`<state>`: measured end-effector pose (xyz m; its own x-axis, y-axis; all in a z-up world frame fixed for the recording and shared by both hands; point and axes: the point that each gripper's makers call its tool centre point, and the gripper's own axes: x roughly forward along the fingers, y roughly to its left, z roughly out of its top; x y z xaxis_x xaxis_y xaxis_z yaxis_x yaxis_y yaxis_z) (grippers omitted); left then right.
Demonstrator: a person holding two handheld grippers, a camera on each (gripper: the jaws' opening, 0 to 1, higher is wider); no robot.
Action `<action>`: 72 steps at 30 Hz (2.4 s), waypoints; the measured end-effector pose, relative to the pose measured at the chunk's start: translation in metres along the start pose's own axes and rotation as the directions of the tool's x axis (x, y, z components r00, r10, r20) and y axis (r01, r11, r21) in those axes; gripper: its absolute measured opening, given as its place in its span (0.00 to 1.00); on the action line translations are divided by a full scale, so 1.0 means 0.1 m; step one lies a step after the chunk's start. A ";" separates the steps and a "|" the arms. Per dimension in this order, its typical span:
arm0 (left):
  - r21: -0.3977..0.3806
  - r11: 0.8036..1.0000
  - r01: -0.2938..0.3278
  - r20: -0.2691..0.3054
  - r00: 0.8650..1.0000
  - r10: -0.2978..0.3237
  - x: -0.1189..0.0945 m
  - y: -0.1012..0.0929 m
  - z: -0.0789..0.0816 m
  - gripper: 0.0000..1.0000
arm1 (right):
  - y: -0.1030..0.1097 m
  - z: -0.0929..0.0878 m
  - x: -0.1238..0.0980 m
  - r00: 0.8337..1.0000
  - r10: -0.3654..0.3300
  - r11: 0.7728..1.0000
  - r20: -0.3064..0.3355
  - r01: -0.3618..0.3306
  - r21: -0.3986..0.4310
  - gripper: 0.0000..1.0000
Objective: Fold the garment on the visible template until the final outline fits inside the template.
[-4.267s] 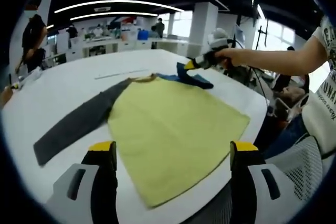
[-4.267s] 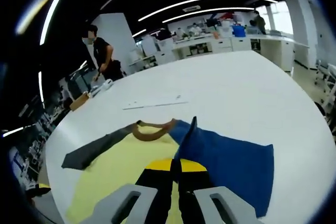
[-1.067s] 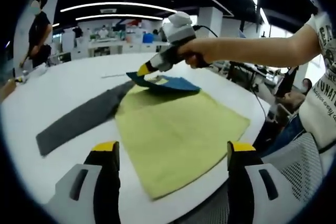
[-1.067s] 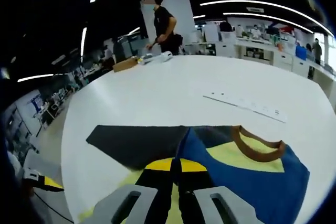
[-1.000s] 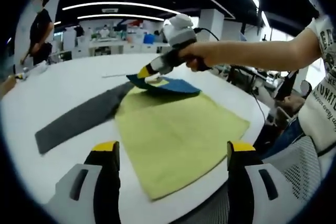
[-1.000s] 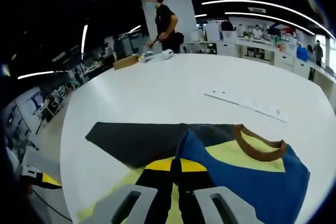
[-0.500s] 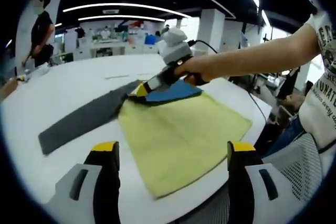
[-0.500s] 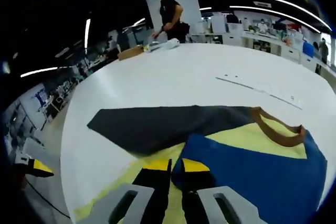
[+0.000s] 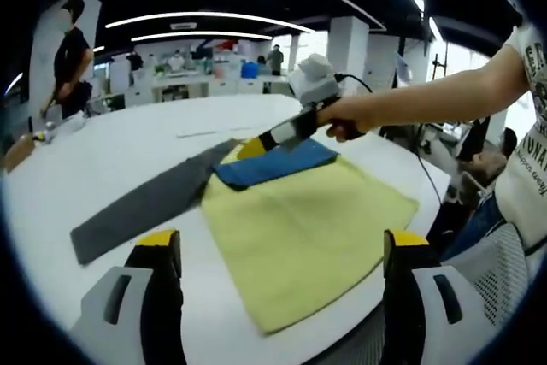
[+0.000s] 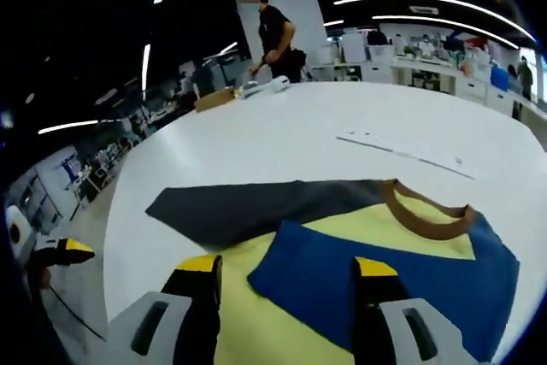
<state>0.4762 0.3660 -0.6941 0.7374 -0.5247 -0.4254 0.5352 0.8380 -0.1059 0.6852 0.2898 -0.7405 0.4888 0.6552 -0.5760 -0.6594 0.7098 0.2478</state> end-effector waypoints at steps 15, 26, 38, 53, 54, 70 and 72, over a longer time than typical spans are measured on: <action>0.013 1.000 -0.006 0.000 1.000 0.006 -0.05 0.04 0.02 0.99 | -0.60 -0.14 -0.64 0.996 -0.089 0.990 0.025 0.086 0.116 0.76; 0.028 1.000 0.005 -0.010 1.000 -0.005 -0.12 -0.05 0.15 0.99 | -0.98 -0.25 -1.13 0.988 -0.150 0.981 0.044 0.143 0.128 0.68; 0.039 0.999 0.035 -0.028 0.999 -0.034 -0.11 -0.08 0.18 0.98 | -1.29 -0.58 -1.48 0.979 -0.204 0.975 -0.004 0.204 0.089 0.36; 0.032 0.999 0.015 -0.044 0.999 -0.013 -0.12 0.09 0.14 0.96 | -1.46 -0.92 -1.43 0.968 -0.234 0.964 -0.087 0.243 0.112 0.10; 0.031 0.999 0.014 -0.045 0.999 -0.012 -0.12 0.11 0.13 0.96 | -1.46 -0.92 -1.41 0.968 -0.233 0.964 -0.088 0.242 0.111 0.08; 0.017 1.000 0.001 -0.045 0.999 0.000 -0.13 0.15 0.08 0.94 | -1.40 -0.98 -1.33 0.972 -0.216 0.963 -0.091 0.227 0.142 0.06; 0.018 1.000 0.001 -0.044 0.999 -0.001 -0.13 0.14 0.08 0.93 | -1.39 -1.00 -1.33 0.972 -0.215 0.964 -0.092 0.227 0.139 0.05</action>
<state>0.4774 0.3834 -0.6824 0.7181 -0.5181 -0.4647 0.5436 0.8345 -0.0903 0.6546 0.0785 -0.7761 0.5645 0.4601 -0.6853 -0.4455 0.8687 0.2164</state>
